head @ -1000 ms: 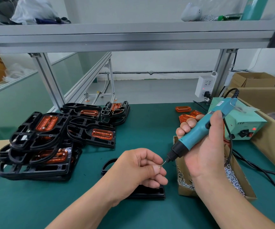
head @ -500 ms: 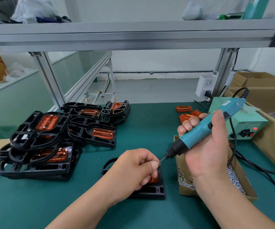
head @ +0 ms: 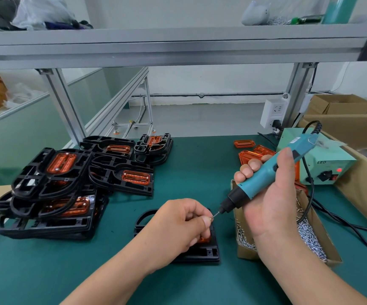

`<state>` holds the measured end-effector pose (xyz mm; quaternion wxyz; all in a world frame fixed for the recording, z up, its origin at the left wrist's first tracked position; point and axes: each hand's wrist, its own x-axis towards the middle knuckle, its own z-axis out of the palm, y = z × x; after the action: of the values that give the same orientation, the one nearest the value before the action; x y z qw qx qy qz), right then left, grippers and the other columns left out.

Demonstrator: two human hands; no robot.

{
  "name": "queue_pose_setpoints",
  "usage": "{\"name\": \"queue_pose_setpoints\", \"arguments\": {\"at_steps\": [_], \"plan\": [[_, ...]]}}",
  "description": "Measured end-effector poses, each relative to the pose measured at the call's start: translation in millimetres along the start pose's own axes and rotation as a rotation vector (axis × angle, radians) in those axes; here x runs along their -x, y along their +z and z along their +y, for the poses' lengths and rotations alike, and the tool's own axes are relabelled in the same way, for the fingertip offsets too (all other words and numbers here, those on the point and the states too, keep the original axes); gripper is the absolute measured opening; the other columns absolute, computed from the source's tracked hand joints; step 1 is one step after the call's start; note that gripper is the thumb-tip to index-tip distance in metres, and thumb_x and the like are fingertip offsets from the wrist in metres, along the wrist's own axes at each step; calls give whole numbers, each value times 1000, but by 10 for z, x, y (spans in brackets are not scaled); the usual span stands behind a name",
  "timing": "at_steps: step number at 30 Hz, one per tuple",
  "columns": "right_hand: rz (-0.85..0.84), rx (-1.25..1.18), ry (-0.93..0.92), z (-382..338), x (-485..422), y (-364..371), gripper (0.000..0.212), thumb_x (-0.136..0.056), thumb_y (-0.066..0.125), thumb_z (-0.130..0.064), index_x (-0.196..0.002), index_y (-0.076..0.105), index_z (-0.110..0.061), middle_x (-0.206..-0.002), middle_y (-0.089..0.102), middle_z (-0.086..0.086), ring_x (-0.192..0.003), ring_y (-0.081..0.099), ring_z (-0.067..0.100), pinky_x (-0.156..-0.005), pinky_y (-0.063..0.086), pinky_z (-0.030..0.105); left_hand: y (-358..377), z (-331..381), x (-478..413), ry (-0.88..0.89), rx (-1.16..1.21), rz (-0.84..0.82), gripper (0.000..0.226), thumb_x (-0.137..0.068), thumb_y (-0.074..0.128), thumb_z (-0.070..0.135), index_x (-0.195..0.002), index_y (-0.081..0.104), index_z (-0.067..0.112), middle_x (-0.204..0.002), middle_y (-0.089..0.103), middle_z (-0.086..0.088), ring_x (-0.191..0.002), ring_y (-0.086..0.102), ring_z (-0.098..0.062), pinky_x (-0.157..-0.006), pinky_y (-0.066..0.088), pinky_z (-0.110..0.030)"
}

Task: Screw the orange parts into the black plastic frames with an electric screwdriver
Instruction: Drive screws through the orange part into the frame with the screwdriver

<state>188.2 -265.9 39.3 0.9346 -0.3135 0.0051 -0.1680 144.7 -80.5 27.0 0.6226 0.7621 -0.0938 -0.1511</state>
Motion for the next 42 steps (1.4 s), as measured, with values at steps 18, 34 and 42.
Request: {"name": "queue_pose_setpoints", "arguments": {"at_steps": [18, 34, 42], "plan": [[-68, 226, -29, 86, -27, -50, 31, -101, 64, -44, -100, 49, -17, -75, 52, 3, -64, 52, 19, -61, 50, 31, -234, -15, -59, 17, -327, 154, 43, -96, 38, -4, -109, 65, 27, -89, 72, 8, -67, 63, -3, -68, 53, -23], [-192, 354, -132, 124, 71, 0, 41, -100, 67, -46, -110, 46, -13, -78, 52, 6, -67, 54, 21, -65, 52, 34, -232, -46, -71, 88, -368, 262, 20, -103, 56, 29, -92, 65, 43, -82, 75, 13, -63, 68, -6, -61, 48, -28], [-229, 405, -170, 126, 118, 27, 31, -103, 63, -40, -100, 48, -13, -78, 52, 7, -67, 53, 22, -65, 52, 35, -249, -76, -80, 104, -455, 297, 11, -99, 63, 38, -91, 69, 44, -85, 73, 22, -67, 62, 1, -70, 53, -29]]}}
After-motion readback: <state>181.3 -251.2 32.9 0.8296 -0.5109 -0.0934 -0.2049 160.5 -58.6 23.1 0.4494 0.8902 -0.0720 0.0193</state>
